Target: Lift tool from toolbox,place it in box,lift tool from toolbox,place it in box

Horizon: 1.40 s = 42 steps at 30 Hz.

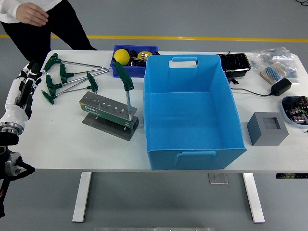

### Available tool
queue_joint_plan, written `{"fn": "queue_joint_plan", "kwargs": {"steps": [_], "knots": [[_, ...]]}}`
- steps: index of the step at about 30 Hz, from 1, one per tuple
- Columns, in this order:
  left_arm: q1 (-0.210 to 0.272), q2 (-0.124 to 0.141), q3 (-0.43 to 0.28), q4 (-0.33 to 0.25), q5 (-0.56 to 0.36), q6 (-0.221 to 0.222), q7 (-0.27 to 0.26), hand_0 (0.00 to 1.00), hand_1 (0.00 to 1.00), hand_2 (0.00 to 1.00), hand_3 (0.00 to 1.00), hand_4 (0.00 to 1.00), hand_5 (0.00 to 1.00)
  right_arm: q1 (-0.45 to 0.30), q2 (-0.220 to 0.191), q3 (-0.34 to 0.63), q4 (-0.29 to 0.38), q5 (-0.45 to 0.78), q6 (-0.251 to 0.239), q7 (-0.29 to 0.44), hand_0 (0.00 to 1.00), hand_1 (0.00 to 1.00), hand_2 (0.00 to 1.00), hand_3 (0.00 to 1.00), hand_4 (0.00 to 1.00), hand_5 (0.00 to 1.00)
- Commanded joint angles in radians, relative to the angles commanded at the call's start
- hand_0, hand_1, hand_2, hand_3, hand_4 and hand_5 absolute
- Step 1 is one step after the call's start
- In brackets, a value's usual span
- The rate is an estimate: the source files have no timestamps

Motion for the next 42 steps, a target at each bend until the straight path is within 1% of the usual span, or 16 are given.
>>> {"fn": "queue_joint_plan", "kwargs": {"steps": [3,6,7,12,13,17,21,24,25,26,29,30,31,36,40,42], "knots": [[-0.002,0.005,0.003,-0.004,0.031,-0.002,0.000,0.952,0.960,0.998,0.998,0.998,0.857,0.000,0.000,0.000,0.000,0.000,0.000,0.000,0.668,0.634,0.710,0.578,0.831,0.747],[-0.007,0.019,0.009,-0.019,0.110,-0.007,0.001,0.952,0.960,0.998,0.998,0.998,0.857,-0.001,0.000,0.000,0.000,-0.001,0.000,0.000,0.668,0.634,0.710,0.578,0.831,0.747],[-0.009,0.022,0.011,-0.024,0.134,-0.009,0.001,0.952,0.960,0.998,0.998,0.998,0.823,-0.001,0.000,0.000,0.000,0.000,0.000,0.000,0.668,0.634,0.710,0.578,0.831,0.747],[-0.032,0.057,0.041,-0.078,0.331,-0.025,-0.004,0.952,0.960,0.998,0.998,0.998,0.823,0.001,-0.001,-0.006,0.000,0.011,0.001,0.002,0.668,0.634,0.710,0.578,0.831,0.747],[-0.040,0.066,0.053,-0.091,0.377,-0.030,-0.007,0.962,0.971,0.998,0.998,0.998,0.724,0.001,-0.001,-0.007,0.000,0.013,0.001,0.003,0.668,0.634,0.710,0.578,0.831,0.747],[-0.079,0.104,0.112,-0.133,0.535,-0.051,-0.014,0.962,0.971,0.998,0.998,0.998,0.724,0.003,-0.001,-0.007,0.000,0.012,0.001,0.002,0.668,0.634,0.710,0.578,0.831,0.747],[-0.136,0.151,0.196,-0.166,0.675,-0.067,-0.026,0.966,0.976,0.998,0.998,0.998,0.695,0.005,-0.002,-0.007,0.000,0.013,0.001,0.002,0.669,0.634,0.710,0.578,0.831,0.747],[-0.200,0.202,0.287,-0.190,0.750,-0.076,-0.042,0.966,0.976,0.998,0.998,0.998,0.695,0.007,-0.002,-0.008,0.000,0.015,0.001,0.002,0.669,0.634,0.710,0.578,0.831,0.747],[-0.229,0.223,0.327,-0.200,0.779,-0.079,-0.049,0.971,0.993,0.998,0.998,0.998,0.626,0.008,-0.002,-0.008,0.000,0.016,0.001,0.002,0.669,0.633,0.710,0.577,0.832,0.748],[-0.253,0.239,0.364,-0.207,0.801,-0.080,-0.054,0.971,0.993,0.998,0.998,0.998,0.626,0.008,-0.003,-0.009,0.000,0.018,0.001,0.002,0.669,0.633,0.710,0.577,0.832,0.748],[-0.319,0.270,0.456,-0.220,0.842,-0.081,-0.068,0.971,0.993,0.998,0.998,0.998,0.626,0.010,-0.004,-0.011,0.000,0.021,0.001,0.003,0.669,0.633,0.710,0.577,0.832,0.748],[-0.342,0.277,0.486,-0.222,0.852,-0.082,-0.071,0.971,0.993,0.998,0.998,0.998,0.626,0.010,-0.004,-0.010,0.000,0.020,0.001,0.003,0.669,0.633,0.710,0.577,0.832,0.748],[-0.361,0.282,0.511,-0.222,0.859,-0.082,-0.073,0.986,0.998,0.998,0.998,0.998,0.577,0.010,-0.004,-0.010,0.000,0.020,0.000,0.003,0.669,0.633,0.709,0.576,0.832,0.748],[-0.463,0.300,0.642,-0.196,0.901,-0.088,-0.078,0.986,0.998,0.998,0.998,0.998,0.577,0.013,-0.006,-0.010,0.000,0.020,0.000,0.003,0.669,0.633,0.709,0.576,0.832,0.748],[-0.521,0.303,0.721,-0.165,0.924,-0.091,-0.076,0.990,0.998,0.998,0.998,0.998,0.558,0.014,-0.007,-0.011,0.001,0.023,0.000,0.004,0.669,0.633,0.709,0.576,0.832,0.747],[-0.558,0.298,0.764,-0.129,0.925,-0.090,-0.079,0.990,0.998,0.998,0.998,0.998,0.558,0.014,-0.007,-0.009,0.001,0.020,0.000,0.003,0.669,0.633,0.709,0.576,0.832,0.747]]}}
